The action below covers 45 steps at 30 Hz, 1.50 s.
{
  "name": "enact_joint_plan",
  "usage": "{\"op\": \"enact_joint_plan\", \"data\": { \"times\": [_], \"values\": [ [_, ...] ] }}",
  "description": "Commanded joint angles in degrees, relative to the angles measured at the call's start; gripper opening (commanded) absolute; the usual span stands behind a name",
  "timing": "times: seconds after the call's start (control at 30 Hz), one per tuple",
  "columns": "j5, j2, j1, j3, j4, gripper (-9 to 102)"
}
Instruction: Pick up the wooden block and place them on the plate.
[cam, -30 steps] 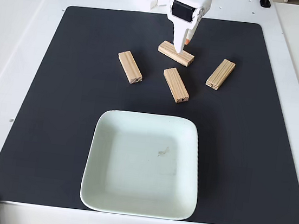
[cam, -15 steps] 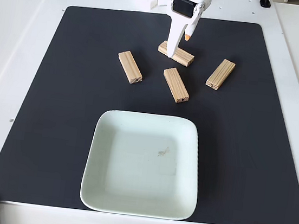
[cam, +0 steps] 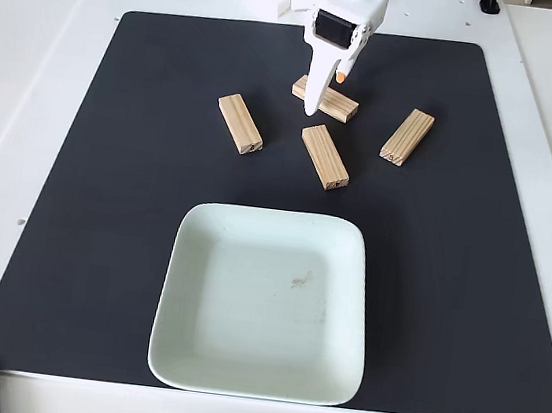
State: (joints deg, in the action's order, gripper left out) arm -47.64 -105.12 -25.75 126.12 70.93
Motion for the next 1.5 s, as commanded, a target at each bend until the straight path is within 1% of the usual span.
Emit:
{"op": "enact_joint_plan", "data": {
  "times": [0.0, 0.3, 0.77, 0.9, 0.97, 1.13, 1.17, 1.23, 1.3, 1.47],
  "values": [
    [0.4, -0.2, 0.6, 1.1, -2.0, 33],
    [0.4, -0.1, 0.2, 1.4, -2.2, 33],
    [0.2, 4.5, 0.2, 0.4, -2.3, 33],
    [0.1, 4.5, 0.1, 1.2, -4.3, 32],
    [0.1, 4.5, 0.1, 1.4, -5.0, 27],
    [-0.4, 4.5, 0.1, 1.4, -5.0, 0],
    [-0.4, 4.5, 0.1, 1.4, -5.0, -2],
    [-0.4, 4.6, 0.1, 1.4, -5.0, 1],
    [-0.4, 4.6, 0.1, 1.4, -5.0, -1],
    [-0.4, 4.4, 0.0, 1.5, -5.0, 0]
  ]
}}
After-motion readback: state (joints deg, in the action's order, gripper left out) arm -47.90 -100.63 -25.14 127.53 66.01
